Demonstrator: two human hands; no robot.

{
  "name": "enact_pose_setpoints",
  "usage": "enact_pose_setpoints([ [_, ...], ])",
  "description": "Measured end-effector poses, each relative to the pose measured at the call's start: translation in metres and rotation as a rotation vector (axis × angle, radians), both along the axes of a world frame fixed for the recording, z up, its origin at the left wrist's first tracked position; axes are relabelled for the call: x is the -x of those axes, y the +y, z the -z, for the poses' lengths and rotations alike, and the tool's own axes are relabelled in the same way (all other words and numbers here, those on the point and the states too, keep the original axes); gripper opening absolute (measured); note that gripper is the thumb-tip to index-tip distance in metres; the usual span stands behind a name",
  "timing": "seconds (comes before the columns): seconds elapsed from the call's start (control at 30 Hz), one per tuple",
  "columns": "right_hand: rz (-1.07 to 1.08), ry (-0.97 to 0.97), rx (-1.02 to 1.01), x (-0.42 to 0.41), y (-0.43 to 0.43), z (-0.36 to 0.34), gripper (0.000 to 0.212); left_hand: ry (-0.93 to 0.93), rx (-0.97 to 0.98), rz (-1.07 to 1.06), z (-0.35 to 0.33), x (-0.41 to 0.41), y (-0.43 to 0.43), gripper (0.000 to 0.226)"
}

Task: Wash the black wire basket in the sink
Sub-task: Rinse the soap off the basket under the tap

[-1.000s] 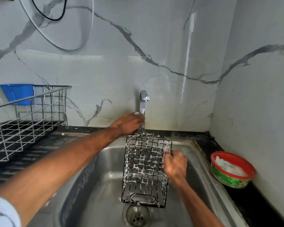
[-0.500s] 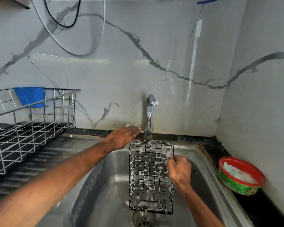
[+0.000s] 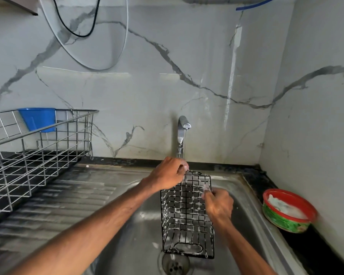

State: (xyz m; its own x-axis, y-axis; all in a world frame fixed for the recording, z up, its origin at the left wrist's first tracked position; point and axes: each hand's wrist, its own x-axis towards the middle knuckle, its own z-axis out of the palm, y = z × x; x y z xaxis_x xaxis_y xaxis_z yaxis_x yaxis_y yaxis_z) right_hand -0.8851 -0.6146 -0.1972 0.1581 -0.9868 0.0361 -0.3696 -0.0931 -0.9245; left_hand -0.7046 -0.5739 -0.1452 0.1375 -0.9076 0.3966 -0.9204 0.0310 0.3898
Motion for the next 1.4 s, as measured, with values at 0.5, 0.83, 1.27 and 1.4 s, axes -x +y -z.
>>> enact_pose_setpoints([
  [0.5,-0.001,-0.2,-0.239,-0.009,0.03,-0.014,0.029,0.342,-0.178,-0.084,-0.012,0.024,-0.007,0.033],
  [0.83,0.038,-0.215,-0.154,-0.01,0.043,-0.023,0.033,0.647,-0.283,-0.092,-0.032,0.034,-0.015,0.045],
  [1.27,0.063,-0.328,-0.119,-0.013,0.056,-0.022,0.037,0.938,-0.016,-0.533,-0.009,0.026,0.002,0.029],
  [1.4,-0.025,-0.307,-0.047,-0.013,0.067,-0.024,0.038,1.204,-0.101,-0.493,-0.025,0.022,0.01,0.033],
])
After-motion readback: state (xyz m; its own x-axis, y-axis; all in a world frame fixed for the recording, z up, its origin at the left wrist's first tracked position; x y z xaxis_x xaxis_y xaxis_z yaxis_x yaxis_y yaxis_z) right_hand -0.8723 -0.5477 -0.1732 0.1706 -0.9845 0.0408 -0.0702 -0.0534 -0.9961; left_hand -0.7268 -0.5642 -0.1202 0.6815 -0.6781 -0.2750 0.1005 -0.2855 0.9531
